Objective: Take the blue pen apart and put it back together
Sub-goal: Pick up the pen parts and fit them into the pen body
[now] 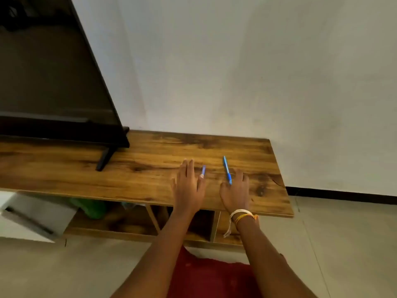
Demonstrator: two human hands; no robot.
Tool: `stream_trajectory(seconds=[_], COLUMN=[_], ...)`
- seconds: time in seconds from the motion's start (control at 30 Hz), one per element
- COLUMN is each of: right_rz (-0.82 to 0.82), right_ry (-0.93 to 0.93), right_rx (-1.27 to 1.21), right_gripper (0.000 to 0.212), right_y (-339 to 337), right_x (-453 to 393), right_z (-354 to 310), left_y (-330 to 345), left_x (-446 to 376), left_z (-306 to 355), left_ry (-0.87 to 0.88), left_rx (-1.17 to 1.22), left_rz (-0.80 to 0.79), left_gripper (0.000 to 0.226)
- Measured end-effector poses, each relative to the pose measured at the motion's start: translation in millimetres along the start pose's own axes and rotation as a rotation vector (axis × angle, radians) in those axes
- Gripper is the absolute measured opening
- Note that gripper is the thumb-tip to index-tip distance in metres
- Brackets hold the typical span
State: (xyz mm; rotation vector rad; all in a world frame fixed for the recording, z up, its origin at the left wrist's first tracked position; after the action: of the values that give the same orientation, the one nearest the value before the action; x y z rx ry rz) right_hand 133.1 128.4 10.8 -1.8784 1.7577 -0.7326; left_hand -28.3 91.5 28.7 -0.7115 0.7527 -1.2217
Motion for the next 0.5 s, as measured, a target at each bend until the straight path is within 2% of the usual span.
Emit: stream_trajectory(seconds=[0.1,0.23,0.37,0.5], right_rz=[0.092,0.120,0.086,0.098], right_ry=[0.080,0.177,0.136,0.129], right_rx=[0.025,0.111,0.259,0.204], right_gripper=[0.050,0.045,0.043,0.029], right_y=[12,18,22,17], right_x=[-17,-38,-61,-71], right_z=[22,35,32,39], left_y=[23,34,35,35], left_x=[-13,-26,-44,-48], left_z=[-29,-49,-70,-76], left_ry=[-0.047,-0.130,-0.220,-0.229], left_rx=[0.159,0.392,0.639,0.707], left_rz=[0.036,0.093,0.114,0.121], left_gripper=[0.053,0.050,0.044,0.040])
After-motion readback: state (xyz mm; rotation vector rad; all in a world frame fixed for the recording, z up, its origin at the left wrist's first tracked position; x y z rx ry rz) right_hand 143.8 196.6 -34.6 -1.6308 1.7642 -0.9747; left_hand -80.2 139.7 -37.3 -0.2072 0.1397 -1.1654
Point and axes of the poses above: each hand's wrist, its own x-axis away from the middle knuckle, its own y-axis out of the palm, z = x × y, the point moved 10 cm from there along -x, towards the middle knuckle, and after that the axes turned 12 degrees about -z, right-handed, at the moved point
